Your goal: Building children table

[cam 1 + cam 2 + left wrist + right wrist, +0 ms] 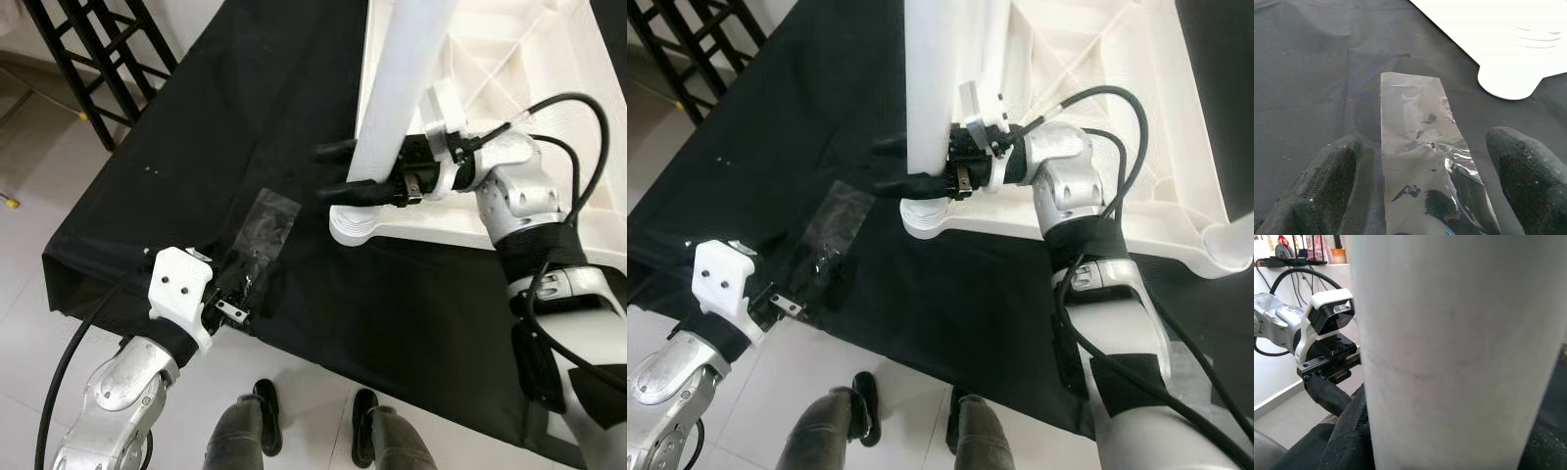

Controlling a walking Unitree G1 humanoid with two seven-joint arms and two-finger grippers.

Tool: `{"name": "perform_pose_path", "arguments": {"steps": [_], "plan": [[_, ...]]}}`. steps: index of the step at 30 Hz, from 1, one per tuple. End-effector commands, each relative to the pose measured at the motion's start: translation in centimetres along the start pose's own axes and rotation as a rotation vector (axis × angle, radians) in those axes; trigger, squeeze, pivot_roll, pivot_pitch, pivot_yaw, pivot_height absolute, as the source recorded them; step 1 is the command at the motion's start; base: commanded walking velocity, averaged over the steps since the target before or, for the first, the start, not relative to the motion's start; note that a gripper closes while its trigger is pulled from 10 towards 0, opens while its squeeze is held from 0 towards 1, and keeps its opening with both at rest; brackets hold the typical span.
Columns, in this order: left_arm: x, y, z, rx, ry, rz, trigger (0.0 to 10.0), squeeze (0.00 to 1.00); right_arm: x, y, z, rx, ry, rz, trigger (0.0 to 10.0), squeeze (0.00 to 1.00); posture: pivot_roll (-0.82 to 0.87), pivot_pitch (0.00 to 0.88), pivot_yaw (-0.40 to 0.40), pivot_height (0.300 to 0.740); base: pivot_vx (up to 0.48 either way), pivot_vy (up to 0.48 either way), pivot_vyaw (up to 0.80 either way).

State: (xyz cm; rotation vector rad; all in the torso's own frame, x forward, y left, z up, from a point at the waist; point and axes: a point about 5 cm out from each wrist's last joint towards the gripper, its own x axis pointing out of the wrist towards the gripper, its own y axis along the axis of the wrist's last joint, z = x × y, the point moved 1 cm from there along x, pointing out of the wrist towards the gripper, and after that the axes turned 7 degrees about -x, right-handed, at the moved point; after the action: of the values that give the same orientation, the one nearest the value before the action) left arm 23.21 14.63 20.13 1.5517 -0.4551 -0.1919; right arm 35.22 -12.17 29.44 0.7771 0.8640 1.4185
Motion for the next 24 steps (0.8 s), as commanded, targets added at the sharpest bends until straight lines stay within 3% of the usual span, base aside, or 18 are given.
{"name": "perform_pose_path", "arguments": {"steps": [1, 11, 14, 16, 18, 21, 22, 23, 24], "plan": [[-0.3, -0.6, 0.1, 0.006, -0.011, -0.036, 10.0, 0.00, -0.7, -3.5, -2.1, 0.161, 0.033, -0.075, 10.0, 0.00, 0.21, 0.412, 0.006, 0.740, 0.000, 0.000, 0.00], [-0.2, -0.7, 0.2, 0.007, -0.012, -0.035, 10.0, 0.00, -1.1, -4.1, -2.3, 0.174, 0.051, -0.170, 10.0, 0.00, 0.20, 0.403, -0.008, 0.740, 0.000, 0.000, 0.00], [-0.2, -0.6, 0.0, 0.010, -0.005, -0.032, 10.0, 0.00, -0.3, -6.1, -3.3, 0.208, -0.203, -0.231, 10.0, 0.00, 0.18, 0.408, -0.024, 0.740, 0.000, 0.000, 0.00], [-0.2, -0.6, 0.0, 0.010, -0.005, -0.032, 10.0, 0.00, -0.3, -6.1, -3.3, 0.208, -0.203, -0.231, 10.0, 0.00, 0.18, 0.408, -0.024, 0.740, 0.000, 0.000, 0.00], [-0.3, -0.6, -0.4, 0.015, 0.005, -0.031, 10.0, 0.00, 1.5, -8.4, -6.5, 0.303, -0.474, -0.290, 10.0, 0.00, 0.17, 0.409, -0.022, 0.740, 0.000, 0.000, 0.00], [-0.3, -0.6, -0.5, 0.017, 0.009, -0.031, 10.0, 0.00, 2.0, -9.0, -7.8, 0.341, -0.585, -0.318, 10.0, 0.00, 0.17, 0.409, -0.020, 0.740, 0.000, 0.000, 0.00], [-0.2, -0.5, -0.7, 0.020, 0.009, -0.030, 10.0, 0.00, 3.5, -9.6, -10.7, 0.392, -0.803, -0.397, 10.0, 0.00, 0.17, 0.405, -0.008, 0.740, 0.000, 0.000, 0.00], [-0.2, -0.5, -0.8, 0.022, 0.009, -0.029, 10.0, 0.00, 3.8, -9.6, -12.4, 0.427, -0.971, -0.459, 10.0, 0.00, 0.17, 0.405, -0.008, 0.740, 0.000, 0.000, 0.00], [0.0, -0.5, -0.9, 0.025, 0.004, -0.026, 10.0, 0.00, 3.9, -9.5, -13.0, 0.429, -1.100, -0.497, 10.0, 0.00, 0.16, 0.389, 0.010, 0.740, 0.000, 0.000, 0.00]]}}
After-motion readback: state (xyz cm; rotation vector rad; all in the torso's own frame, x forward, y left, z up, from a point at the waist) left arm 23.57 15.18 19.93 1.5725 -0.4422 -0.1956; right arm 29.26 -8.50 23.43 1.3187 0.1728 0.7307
